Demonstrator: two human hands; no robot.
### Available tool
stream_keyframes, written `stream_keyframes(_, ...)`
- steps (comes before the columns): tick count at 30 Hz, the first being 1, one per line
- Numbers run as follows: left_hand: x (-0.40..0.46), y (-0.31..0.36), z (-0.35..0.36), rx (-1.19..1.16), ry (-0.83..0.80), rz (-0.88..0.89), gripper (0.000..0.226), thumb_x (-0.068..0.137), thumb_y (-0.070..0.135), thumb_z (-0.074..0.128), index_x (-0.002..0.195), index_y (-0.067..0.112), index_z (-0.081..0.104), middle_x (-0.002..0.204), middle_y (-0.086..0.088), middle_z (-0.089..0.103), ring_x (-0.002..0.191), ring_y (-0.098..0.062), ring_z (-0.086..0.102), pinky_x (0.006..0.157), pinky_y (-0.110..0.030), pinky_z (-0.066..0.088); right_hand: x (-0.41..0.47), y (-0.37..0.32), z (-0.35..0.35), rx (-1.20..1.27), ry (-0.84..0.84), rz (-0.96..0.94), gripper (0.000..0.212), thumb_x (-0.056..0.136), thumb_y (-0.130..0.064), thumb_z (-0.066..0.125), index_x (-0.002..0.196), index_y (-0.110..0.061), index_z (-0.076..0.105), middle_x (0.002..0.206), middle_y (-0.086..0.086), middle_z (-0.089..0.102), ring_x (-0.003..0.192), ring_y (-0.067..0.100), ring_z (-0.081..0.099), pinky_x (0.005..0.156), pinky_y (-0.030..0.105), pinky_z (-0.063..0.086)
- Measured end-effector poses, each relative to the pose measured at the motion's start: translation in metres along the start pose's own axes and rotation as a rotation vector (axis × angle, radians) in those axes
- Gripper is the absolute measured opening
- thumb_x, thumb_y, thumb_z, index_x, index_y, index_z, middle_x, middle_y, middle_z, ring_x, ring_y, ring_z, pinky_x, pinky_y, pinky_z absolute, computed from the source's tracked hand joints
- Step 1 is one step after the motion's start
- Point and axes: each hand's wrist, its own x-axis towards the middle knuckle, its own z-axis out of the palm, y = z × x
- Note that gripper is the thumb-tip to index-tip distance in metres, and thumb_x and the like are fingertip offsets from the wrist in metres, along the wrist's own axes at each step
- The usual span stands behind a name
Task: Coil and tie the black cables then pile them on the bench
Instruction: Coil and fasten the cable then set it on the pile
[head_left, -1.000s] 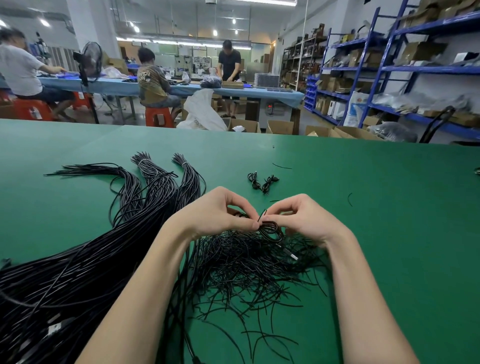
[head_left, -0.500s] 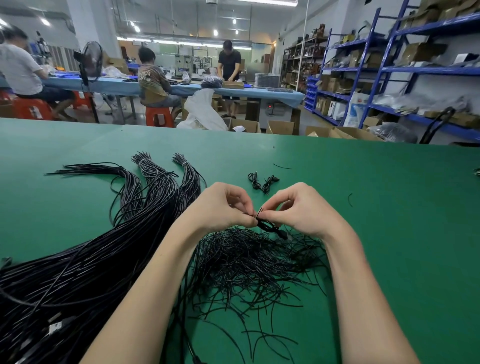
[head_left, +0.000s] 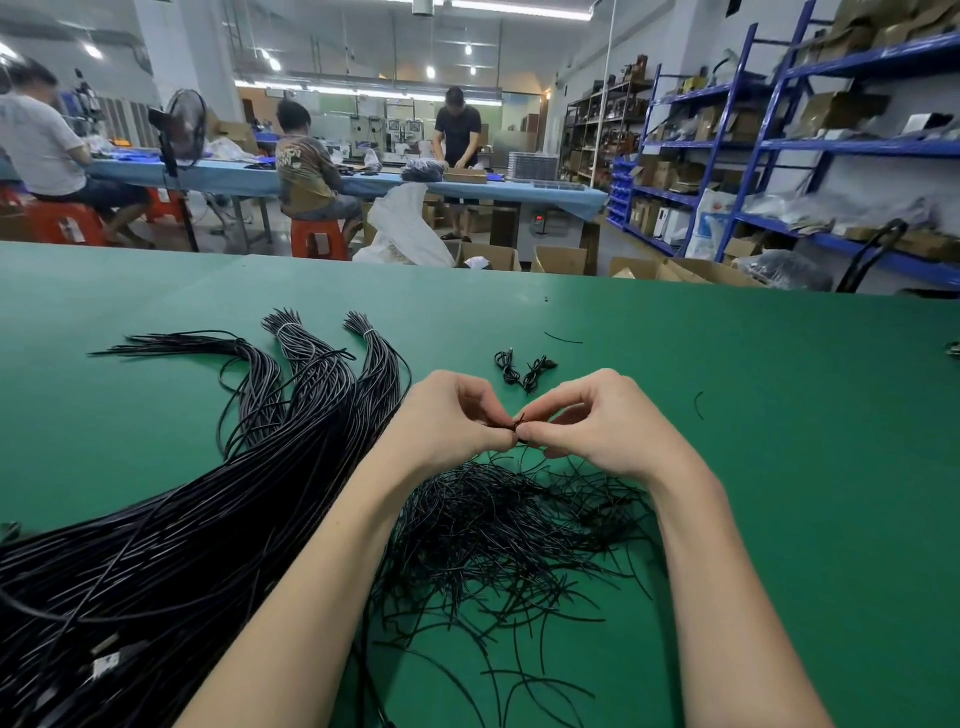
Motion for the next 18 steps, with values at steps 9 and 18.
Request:
stream_keyframes(9, -0.001, 0.003, 0.015, 0.044, 0.072, 0.092, 0.015, 0.073, 0.005, 0.082, 0.07, 0.018, 0.076, 0.075, -0.001, 0.077, 0.079, -0.023, 0.074, 0.08, -0.034, 0.058, -0.003, 0.01, 0.0, 0.029, 0.102, 0.021, 0.015, 0.075, -0.025, 0.09, 0.076, -0.037, 0.081, 0.074, -0.011, 0.076, 0.067, 0.003, 0.065, 0.067, 0.021, 0.052)
stream_keyframes(18, 0.001, 0.002, 0.019, 0.16, 0.149, 0.221, 0.017, 0.072, 0.002, 0.078, 0.07, 0.018, 0.073, 0.07, 0.006, 0.074, 0.069, -0.004, 0.07, 0.068, -0.016, 0.055, 0.0, 0.011, 0.001, -0.024, 0.085, -0.042, 0.015, 0.075, -0.022, 0.09, 0.08, -0.034, 0.082, 0.073, -0.015, 0.076, 0.07, -0.001, 0.071, 0.063, 0.009, 0.049)
